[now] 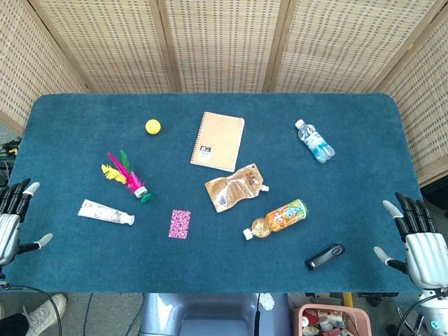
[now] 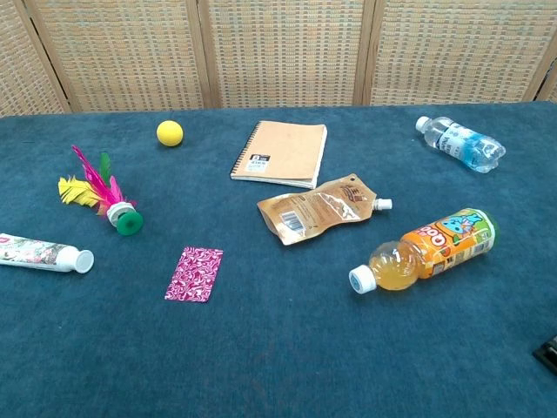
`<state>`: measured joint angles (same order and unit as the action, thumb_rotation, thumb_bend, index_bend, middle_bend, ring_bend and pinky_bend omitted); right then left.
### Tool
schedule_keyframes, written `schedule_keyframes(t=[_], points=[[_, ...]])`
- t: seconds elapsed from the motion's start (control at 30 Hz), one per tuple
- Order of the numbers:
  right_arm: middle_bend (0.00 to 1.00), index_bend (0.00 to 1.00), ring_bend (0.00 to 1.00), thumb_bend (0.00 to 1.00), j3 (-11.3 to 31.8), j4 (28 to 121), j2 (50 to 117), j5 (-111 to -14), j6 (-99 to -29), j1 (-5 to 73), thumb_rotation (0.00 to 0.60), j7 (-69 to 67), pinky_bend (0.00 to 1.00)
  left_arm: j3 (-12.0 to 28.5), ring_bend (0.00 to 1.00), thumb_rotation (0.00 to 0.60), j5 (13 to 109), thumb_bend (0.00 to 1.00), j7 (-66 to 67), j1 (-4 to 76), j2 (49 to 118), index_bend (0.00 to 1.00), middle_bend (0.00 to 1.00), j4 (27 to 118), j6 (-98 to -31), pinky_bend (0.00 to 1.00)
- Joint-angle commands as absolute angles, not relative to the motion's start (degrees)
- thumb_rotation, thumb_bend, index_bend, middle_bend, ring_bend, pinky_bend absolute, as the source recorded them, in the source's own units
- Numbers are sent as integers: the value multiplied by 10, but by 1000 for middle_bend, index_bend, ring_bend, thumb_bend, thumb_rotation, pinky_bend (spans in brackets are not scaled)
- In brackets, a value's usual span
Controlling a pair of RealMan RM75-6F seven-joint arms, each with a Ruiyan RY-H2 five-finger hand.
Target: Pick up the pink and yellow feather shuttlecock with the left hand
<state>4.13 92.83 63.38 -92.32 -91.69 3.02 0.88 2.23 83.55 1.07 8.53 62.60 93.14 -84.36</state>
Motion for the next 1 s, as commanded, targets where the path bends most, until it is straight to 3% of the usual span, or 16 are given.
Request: schedule_keyframes(t=[0.03,0.4,0.7,1.0], points=[[0,0,0,0,43,929,635,-920,-916,30,600,13,0,24,0,600,832,0,13,86,626,0,0,933,-839,0],[0,0,0,0,41,927,637,-922,-908,35,600,19,0,55,0,600,836,24,-20,137,658,0,0,875,-789,0],[0,0,0,0,55,915,641,-896,-893,45,600,1,0,83,0,600,878,93,-30,303,743,9,0,654,-615,0],[0,0,0,0,65,904,641,-869,-887,44,600,-5,0,75,0,600,898,242,-15,401,846,258,0,447,-523,0]])
